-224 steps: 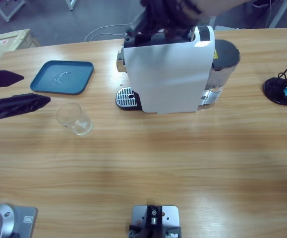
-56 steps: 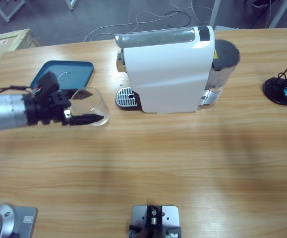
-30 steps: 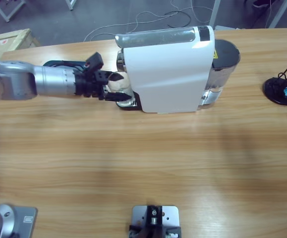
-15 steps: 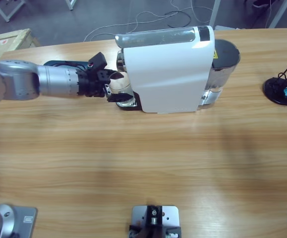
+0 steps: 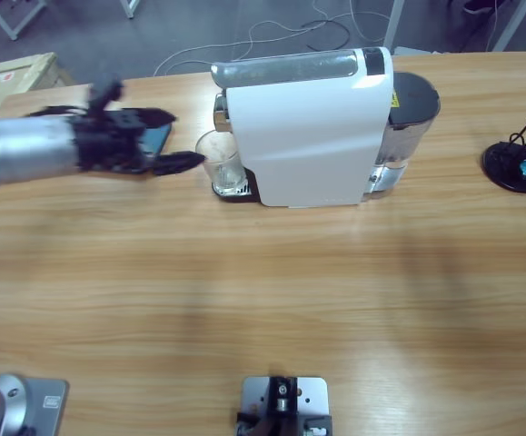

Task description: Pour coffee

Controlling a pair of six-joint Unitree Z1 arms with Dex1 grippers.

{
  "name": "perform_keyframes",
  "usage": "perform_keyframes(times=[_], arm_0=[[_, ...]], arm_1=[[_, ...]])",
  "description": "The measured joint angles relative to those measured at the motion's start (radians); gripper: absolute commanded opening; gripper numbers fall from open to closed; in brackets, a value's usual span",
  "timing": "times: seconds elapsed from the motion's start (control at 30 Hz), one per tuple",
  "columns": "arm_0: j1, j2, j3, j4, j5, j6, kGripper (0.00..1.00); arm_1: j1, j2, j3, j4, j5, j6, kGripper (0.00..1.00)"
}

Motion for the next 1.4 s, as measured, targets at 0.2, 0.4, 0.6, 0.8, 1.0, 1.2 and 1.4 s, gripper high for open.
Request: perform_keyframes(times=[0.2, 0.4, 0.6, 0.8, 1.0, 1.2, 1.4], arm_0=[[-0.019, -0.301, 0.030, 0.334, 0.102, -0.113, 0.982], [-0.107, -0.395, -0.001, 0.568, 0.117, -0.123, 0.982], [-0.144, -0.452, -0.001, 0.625, 0.164, -0.123, 0.982], [-0.146, -0.455, -0.001, 0.626, 0.204, -0.123, 0.982], [-0.147, -0.455, -0.001, 0.626, 0.227, -0.123, 0.982], [-0.147, -0.455, -0.001, 0.625, 0.236, -0.123, 0.982], [-0.147, -0.455, -0.001, 0.625, 0.251, -0.123, 0.982]], arm_1=[[-0.257, 0.149, -0.300, 0.100, 0.052, -0.107, 0.880], [-0.387, 0.480, -0.738, 0.301, 0.093, -0.310, 0.000], [-0.409, 0.751, -1.071, 0.406, 0.154, -0.423, 0.000], [-0.410, 0.868, -1.194, 0.446, 0.174, -0.447, 0.000], [-0.411, 0.928, -1.211, 0.458, 0.221, -0.457, 0.000], [-0.411, 0.961, -1.230, 0.458, 0.236, -0.467, 0.000], [-0.410, 0.983, -1.250, 0.458, 0.238, -0.467, 0.000]])
